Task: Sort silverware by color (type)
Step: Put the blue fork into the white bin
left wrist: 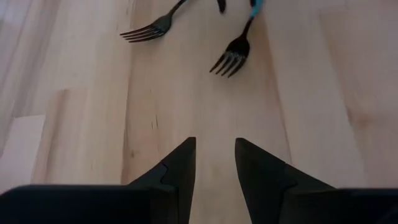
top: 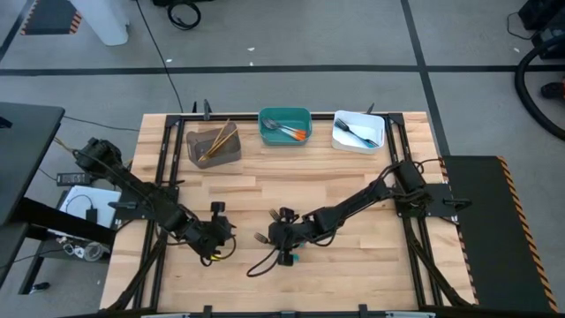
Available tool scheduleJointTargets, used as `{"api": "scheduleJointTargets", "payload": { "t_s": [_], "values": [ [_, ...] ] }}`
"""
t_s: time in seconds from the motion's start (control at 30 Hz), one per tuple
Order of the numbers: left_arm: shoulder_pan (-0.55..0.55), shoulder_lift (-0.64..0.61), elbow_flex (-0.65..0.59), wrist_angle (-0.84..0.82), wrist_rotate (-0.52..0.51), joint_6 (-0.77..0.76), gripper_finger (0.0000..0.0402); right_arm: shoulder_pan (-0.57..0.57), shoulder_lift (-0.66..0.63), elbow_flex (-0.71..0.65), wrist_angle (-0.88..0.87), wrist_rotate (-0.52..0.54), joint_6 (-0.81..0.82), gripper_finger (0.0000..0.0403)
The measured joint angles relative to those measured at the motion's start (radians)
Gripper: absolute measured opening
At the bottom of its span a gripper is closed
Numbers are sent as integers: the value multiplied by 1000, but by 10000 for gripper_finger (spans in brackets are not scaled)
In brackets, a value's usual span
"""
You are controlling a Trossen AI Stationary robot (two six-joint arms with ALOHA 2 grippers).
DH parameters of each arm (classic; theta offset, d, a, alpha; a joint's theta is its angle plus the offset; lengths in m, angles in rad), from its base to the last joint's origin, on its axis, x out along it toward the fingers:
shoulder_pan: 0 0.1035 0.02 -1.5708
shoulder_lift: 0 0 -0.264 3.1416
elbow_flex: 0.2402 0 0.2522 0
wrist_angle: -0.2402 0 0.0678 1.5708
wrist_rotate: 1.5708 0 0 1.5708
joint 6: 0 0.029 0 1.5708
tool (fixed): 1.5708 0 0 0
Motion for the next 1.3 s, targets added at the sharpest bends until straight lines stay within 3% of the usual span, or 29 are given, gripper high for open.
{"api": "scheduleJointTargets", "payload": {
  "t_s": [0.37,0.5,0.67,0.9,1.07,1.3],
  "values": [
    [-26,0,1,0,-2,-57,126,38,93,100,-74,101,7,129],
    [-27,0,1,-5,-1,-73,161,45,91,101,-100,126,29,142],
    [-27,0,1,1,-2,-66,207,46,91,100,-112,83,52,146],
    [-25,0,1,-1,-1,-65,217,59,105,101,-146,91,60,144],
    [-25,0,1,-2,-1,-65,217,60,110,103,-148,95,52,113],
    [-25,0,1,-2,-1,-65,217,60,111,103,-169,76,49,15]
  ]
}}
